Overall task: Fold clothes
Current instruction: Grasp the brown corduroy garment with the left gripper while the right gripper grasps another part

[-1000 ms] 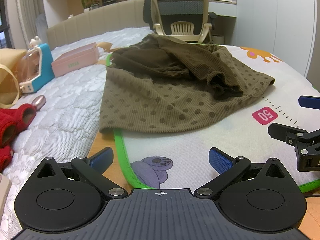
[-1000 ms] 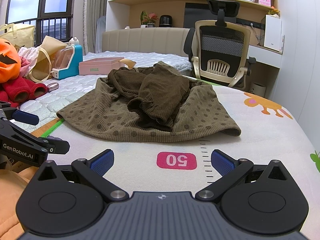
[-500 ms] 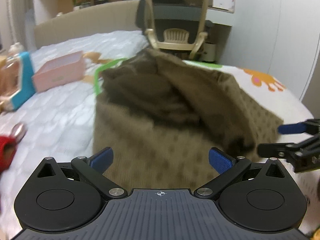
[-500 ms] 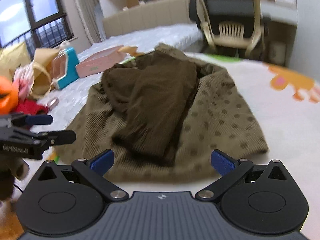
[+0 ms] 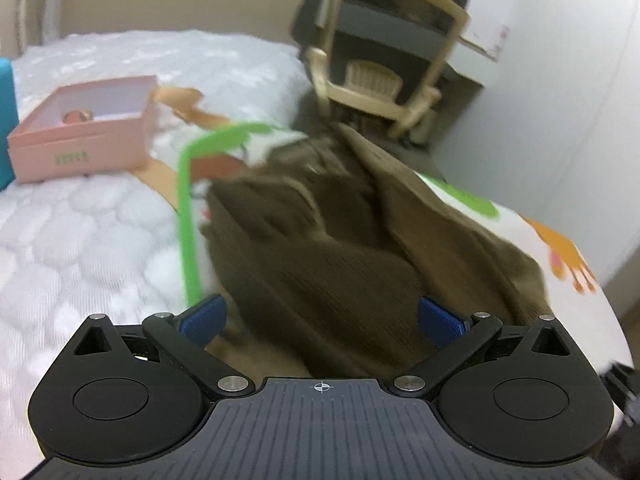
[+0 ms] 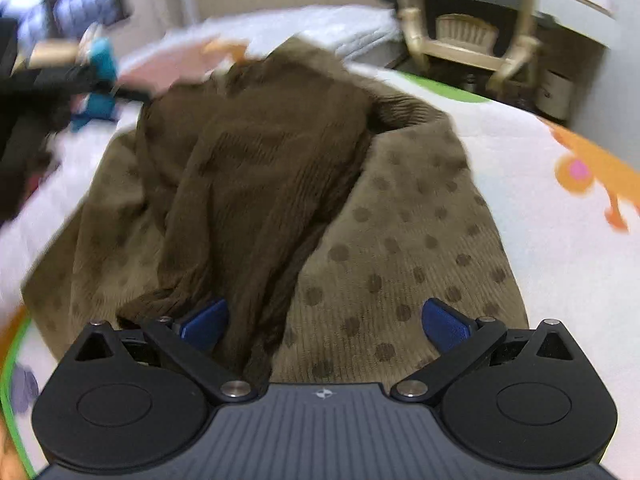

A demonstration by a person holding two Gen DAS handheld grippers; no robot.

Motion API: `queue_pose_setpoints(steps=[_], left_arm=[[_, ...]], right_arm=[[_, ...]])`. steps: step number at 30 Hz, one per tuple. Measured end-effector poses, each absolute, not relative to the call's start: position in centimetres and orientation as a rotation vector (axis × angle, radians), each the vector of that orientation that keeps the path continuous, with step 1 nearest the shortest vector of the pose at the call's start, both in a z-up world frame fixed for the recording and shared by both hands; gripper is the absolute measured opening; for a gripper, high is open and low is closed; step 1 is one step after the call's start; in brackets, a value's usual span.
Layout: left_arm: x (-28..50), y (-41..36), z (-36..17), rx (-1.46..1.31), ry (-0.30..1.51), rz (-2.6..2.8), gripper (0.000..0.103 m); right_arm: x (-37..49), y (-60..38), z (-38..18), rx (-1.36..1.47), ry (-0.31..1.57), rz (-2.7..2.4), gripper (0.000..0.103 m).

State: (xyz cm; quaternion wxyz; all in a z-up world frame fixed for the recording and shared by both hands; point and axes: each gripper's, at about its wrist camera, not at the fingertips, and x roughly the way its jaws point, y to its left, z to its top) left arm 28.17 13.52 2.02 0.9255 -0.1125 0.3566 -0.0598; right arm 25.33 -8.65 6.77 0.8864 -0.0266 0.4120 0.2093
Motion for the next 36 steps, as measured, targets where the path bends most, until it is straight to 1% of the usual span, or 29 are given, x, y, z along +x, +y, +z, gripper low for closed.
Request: queue_pose_setpoints(steps=[1,2,3,4,5,6,7,8,9,10,11,12,13,14,15,16,17,20,22,24,26,28,30,32,33,34,35,36], left_arm=[[28.8,14.2,1.7,-0.251,0.723,-0.124,0.103],[29.2,14.7,1.5,-0.270,0.717,-0.129,0.103],[29.6,15.1,1.3,-0.279,0.712,-0.133,0.103],[29.9,15.3,1.2,-0.274,0.711,-0.135,0.103],[30.3,15.4,1.1,-0.269,0.720,-0.128,0.103],[30.8,15.5,1.0,-0.267,0.733,-0.116,0.103],[31.2,15.5,0.8,-0.268,0.738,-0.107,0.103],[31.6,15.5,0.5,-0.274,0.735,-0.102,0.103],[31.9,15.5,0.2,-0.271,0.732,-0.089,0.103],[32.3,15.4,-0.2,-0.262,0.729,-0.069,0.103],[32.6,15.4,-0.6,-0.255,0.722,-0.061,0.103],[32.8,15.3,-1.1,-0.249,0.711,-0.061,0.103],[32.9,15.1,-1.3,-0.243,0.704,-0.063,0.103],[32.8,14.9,-1.5,-0.238,0.700,-0.070,0.103],[32.8,14.7,-1.7,-0.232,0.696,-0.076,0.099],[32.8,14.4,-1.9,-0.226,0.692,-0.082,0.080],[32.7,14.2,-1.9,-0.224,0.698,-0.098,0.070],[31.4,13.4,-1.7,-0.217,0.740,-0.166,0.058],[30.1,12.9,-1.3,-0.205,0.767,-0.210,0.049],[27.8,12.4,-0.9,-0.197,0.792,-0.283,0.047],[25.1,11.9,-0.5,-0.185,0.814,-0.349,0.048],[22.9,11.6,-0.4,-0.165,0.829,-0.363,0.054],[21.4,11.5,0.3,-0.147,0.815,-0.336,0.056],[20.1,11.5,1.7,-0.119,0.771,-0.316,0.062],[19.4,11.5,2.6,-0.107,0.741,-0.314,0.072],[18.5,11.5,3.5,-0.097,0.711,-0.316,0.083],[17.7,11.4,4.3,-0.089,0.688,-0.320,0.086],[16.8,11.0,4.9,-0.083,0.676,-0.332,0.089]], right_arm=[[25.6,-8.8,7.5,-0.039,0.820,0.484,0.103],[25.8,-8.9,8.5,-0.049,0.741,0.498,0.103],[26.3,-8.8,9.6,-0.095,0.646,0.491,0.103],[27.1,-8.5,10.2,-0.147,0.594,0.476,0.103],[28.0,-8.2,10.8,-0.199,0.545,0.460,0.103],[29.8,-7.9,10.9,-0.211,0.544,0.441,0.103],[31.6,-7.7,10.9,-0.219,0.548,0.421,0.097],[33.5,-7.5,10.9,-0.227,0.552,0.402,0.086],[35.5,-7.5,10.5,-0.213,0.575,0.395,0.082],[37.8,-7.3,9.7,-0.187,0.594,0.377,0.074],[39.4,-7.2,8.9,-0.173,0.600,0.352,0.070],[41.0,-7.0,8.2,-0.159,0.604,0.327,0.069],[42.5,-6.8,7.0,-0.142,0.609,0.299,0.063],[43.8,-6.8,6.1,-0.097,0.656,0.310,0.056],[45.0,-6.9,5.1,-0.049,0.708,0.325,0.051],[45.3,-7.4,4.5,0.002,0.729,0.329,0.041],[44.9,-7.2,4.5,0.002,0.731,0.346,0.040],[42.1,-7.0,4.9,-0.032,0.749,0.413,0.034],[39.3,-7.5,5.1,-0.036,0.767,0.447,0.033],[35.4,-8.5,5.3,-0.042,0.787,0.482,0.032],[31.2,-9.7,5.5,-0.056,0.803,0.513,0.032],[27.9,-11.4,6.4,-0.069,0.799,0.498,0.033],[25.1,-12.9,7.8,-0.083,0.762,0.467,0.034],[22.8,-14.1,10.0,-0.095,0.687,0.420,0.042],[21.5,-14.4,11.0,-0.098,0.657,0.420,0.046],[20.0,-14.4,11.8,-0.104,0.637,0.442,0.058],[18.6,-14.3,12.5,-0.110,0.618,0.465,0.069],[17.2,-14.0,12.6,-0.118,0.623,0.497,0.071]])
